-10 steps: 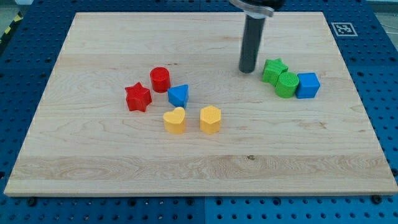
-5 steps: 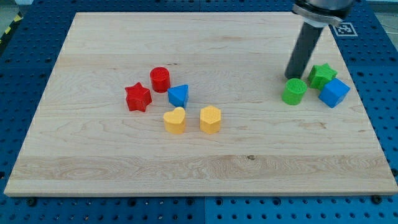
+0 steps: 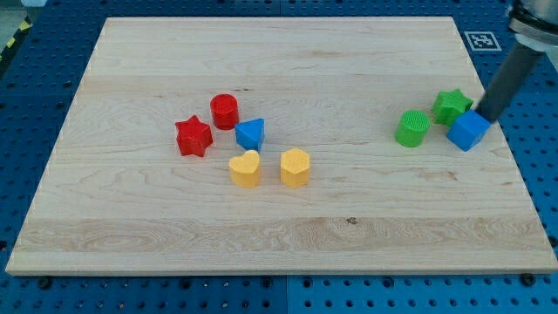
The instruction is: Place the green star to the top right of yellow hexagon
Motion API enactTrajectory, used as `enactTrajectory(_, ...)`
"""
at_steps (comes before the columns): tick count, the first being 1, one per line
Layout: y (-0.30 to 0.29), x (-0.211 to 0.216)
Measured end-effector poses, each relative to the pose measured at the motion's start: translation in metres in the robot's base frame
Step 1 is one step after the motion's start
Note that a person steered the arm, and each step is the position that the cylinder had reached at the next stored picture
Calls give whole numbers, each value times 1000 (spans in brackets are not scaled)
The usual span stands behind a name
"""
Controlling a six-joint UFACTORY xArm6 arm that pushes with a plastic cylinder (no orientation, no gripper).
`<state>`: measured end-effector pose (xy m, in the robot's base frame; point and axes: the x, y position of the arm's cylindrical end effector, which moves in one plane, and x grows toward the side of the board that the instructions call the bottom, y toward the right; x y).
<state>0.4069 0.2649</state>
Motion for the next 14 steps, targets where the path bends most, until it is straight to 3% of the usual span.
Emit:
enactTrajectory(1, -56, -18)
enactTrajectory(3, -149, -15)
enactTrajectory(6, -150, -14)
enactTrajectory(8, -184, -12)
enactTrajectory(9, -185, 5)
enactTrajectory(11, -141, 12)
enactTrajectory(12, -144, 36)
enactTrajectory(14, -187, 44)
